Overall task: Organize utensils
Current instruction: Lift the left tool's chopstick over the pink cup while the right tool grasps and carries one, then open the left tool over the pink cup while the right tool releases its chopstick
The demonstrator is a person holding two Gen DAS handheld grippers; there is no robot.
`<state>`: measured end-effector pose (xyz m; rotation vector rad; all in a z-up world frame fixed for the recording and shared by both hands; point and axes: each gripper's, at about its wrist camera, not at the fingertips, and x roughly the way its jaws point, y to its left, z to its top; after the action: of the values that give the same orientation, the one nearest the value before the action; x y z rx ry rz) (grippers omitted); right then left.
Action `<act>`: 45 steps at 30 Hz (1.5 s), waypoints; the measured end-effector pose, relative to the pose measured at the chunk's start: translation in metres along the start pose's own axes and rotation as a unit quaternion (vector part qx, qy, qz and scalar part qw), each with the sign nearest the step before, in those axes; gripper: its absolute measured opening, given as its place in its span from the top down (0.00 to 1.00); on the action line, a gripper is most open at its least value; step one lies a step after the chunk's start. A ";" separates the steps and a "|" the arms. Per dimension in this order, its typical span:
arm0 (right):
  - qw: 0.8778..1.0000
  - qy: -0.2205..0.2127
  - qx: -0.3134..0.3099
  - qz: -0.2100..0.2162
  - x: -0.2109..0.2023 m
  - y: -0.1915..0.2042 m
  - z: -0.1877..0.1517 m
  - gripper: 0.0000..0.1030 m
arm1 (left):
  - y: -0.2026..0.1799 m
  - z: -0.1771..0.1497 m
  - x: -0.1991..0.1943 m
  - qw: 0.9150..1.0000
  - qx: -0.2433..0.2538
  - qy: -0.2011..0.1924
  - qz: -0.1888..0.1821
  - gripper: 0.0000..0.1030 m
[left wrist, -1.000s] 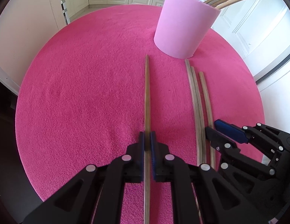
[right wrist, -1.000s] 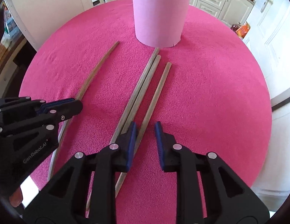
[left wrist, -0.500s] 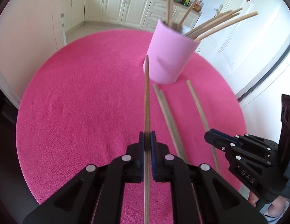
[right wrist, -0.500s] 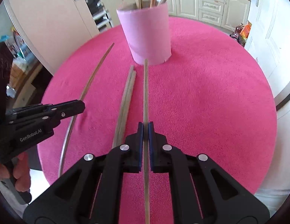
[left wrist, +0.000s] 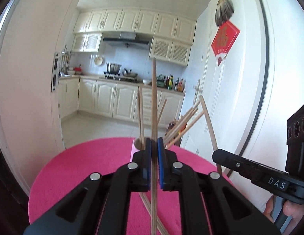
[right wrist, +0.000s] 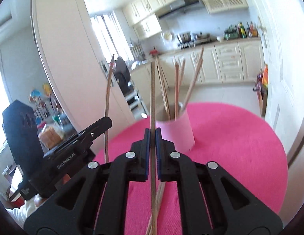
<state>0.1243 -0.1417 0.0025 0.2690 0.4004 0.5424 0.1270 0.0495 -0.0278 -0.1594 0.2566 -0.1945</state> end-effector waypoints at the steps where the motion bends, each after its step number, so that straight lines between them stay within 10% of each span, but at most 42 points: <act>1: 1.000 -0.018 -0.004 0.001 0.000 0.000 0.004 0.95 | -0.003 0.003 0.002 1.000 0.002 -0.019 0.003 0.94; 14: 0.978 -0.207 -0.025 0.016 0.048 -0.008 0.055 0.94 | 0.000 0.060 0.069 0.991 -0.014 -0.131 0.014 0.94; 38: 0.968 -0.242 -0.062 -0.005 0.100 -0.022 0.064 0.94 | 0.017 0.042 0.140 0.995 -0.026 -0.098 0.019 0.93; 45: 0.970 -0.235 -0.066 -0.010 0.098 -0.018 0.059 0.94 | 0.019 0.042 0.137 0.995 -0.024 -0.092 0.027 0.74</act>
<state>0.2346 -0.1117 0.0198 0.2554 -0.0928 0.4665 0.2715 0.0448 -0.0231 -0.2172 0.0825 -0.1195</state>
